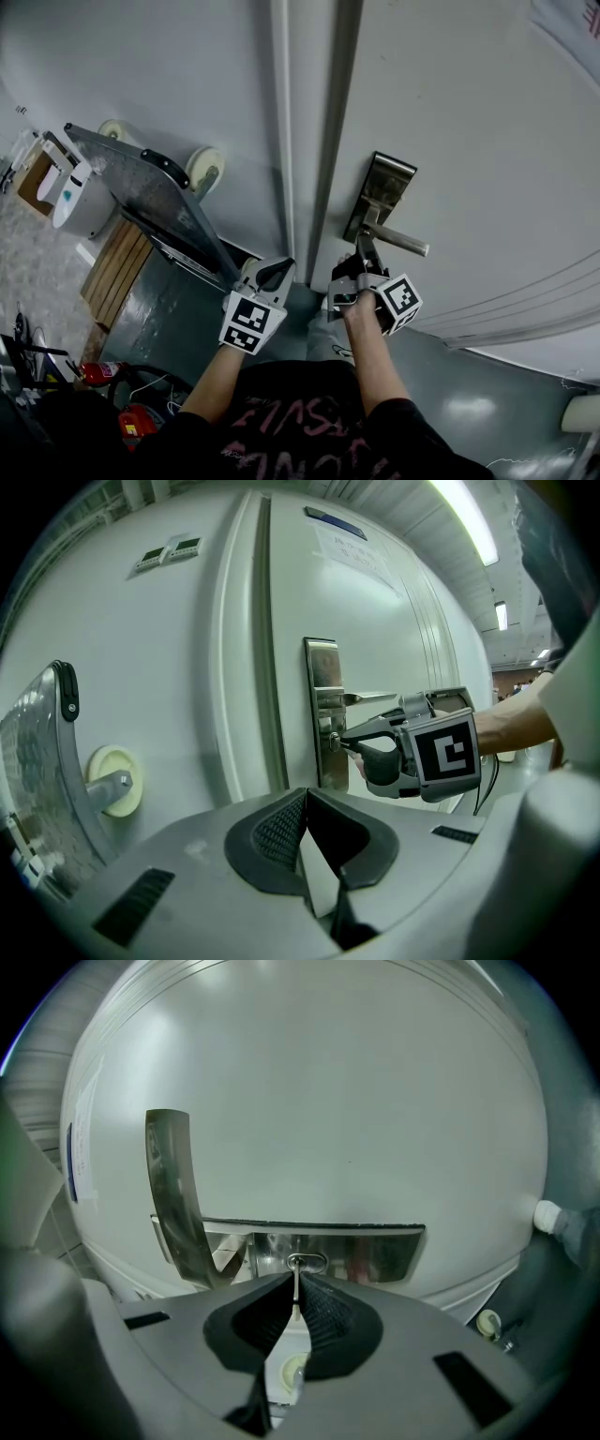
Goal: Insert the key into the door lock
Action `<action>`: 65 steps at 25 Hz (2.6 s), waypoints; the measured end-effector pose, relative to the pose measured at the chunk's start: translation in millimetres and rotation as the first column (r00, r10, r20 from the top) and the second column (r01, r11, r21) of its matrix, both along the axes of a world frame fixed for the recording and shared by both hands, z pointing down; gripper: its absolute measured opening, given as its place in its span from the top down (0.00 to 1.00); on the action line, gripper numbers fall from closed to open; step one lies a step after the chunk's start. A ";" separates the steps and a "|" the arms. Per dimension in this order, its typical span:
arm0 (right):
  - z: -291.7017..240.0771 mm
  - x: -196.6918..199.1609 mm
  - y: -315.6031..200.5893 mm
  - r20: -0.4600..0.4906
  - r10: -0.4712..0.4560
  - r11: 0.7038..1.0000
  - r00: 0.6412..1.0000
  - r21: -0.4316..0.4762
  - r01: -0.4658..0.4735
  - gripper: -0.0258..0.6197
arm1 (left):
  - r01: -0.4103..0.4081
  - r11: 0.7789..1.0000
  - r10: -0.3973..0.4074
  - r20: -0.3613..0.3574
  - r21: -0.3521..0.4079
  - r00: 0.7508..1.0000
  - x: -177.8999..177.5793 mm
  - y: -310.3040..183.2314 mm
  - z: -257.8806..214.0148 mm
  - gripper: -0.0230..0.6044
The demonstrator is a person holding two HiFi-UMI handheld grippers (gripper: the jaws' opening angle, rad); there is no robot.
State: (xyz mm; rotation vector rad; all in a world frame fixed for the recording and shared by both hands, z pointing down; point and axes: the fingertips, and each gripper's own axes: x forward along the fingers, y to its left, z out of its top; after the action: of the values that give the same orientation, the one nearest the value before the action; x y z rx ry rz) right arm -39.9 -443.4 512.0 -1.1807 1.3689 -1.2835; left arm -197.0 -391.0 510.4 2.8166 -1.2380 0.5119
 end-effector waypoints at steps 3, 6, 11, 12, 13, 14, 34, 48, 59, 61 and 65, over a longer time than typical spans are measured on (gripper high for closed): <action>0.1 -0.5 -0.5 -0.028 -0.014 1.000 1.000 0.006 0.015 0.84 | 0.004 1.000 -0.004 -0.003 -0.002 1.000 -2.2 1.4 1.0 0.94; -2.5 -1.6 -0.4 -0.059 -0.029 0.999 0.998 0.023 0.031 0.83 | 0.003 1.000 -0.003 -0.007 0.001 1.000 -2.4 3.6 1.3 0.94; -10.5 -6.8 10.7 -0.142 -0.056 0.996 0.988 0.063 0.065 0.74 | 0.000 1.000 0.000 -0.008 0.005 1.000 -4.1 11.3 2.7 0.94; -10.8 -7.5 13.7 -0.167 -0.061 0.995 0.984 0.071 0.074 0.73 | 0.001 1.000 -0.001 -0.010 0.006 1.000 -4.7 13.0 3.0 0.94; -10.7 -7.8 17.3 -0.193 -0.064 0.994 0.979 0.075 0.080 0.73 | 0.002 1.000 -0.002 -0.012 0.007 1.000 -5.3 14.9 3.1 0.94; -10.4 -8.0 21.7 -0.220 -0.067 0.994 0.973 0.075 0.086 0.72 | 0.004 1.000 -0.004 -0.015 0.009 1.000 -6.1 17.0 3.2 0.94; -32.1 6.2 119.8 -0.757 -0.053 0.994 0.651 0.024 0.109 0.82 | -0.029 0.999 0.032 -0.105 0.028 0.994 6.5 60.3 -21.3 0.94; -68.3 26.1 150.1 -0.907 -0.012 0.994 0.420 0.036 0.105 0.85 | -0.016 0.999 0.020 -0.135 0.035 0.991 22.2 66.3 -50.4 0.94; -70.6 50.4 148.3 -0.952 -0.046 0.991 0.303 -0.004 0.137 0.86 | 0.014 0.998 -0.006 -0.135 0.058 0.991 36.1 52.3 -65.1 0.94; -72.5 58.8 149.0 -0.953 -0.039 0.992 0.302 -0.001 0.127 0.86 | 0.019 0.997 -0.009 -0.130 0.070 0.991 37.2 51.1 -69.8 0.94; -75.9 69.4 151.4 -0.959 -0.023 0.994 0.284 0.009 0.112 0.86 | 0.045 0.996 -0.033 -0.132 0.083 0.991 33.5 48.3 -76.1 0.94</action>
State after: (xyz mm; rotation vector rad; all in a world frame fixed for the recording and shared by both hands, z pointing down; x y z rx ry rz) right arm 29.5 -291.9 436.1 -2.0158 2.3159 -0.3981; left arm -163.5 -342.7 434.4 2.8353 -1.3166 0.2745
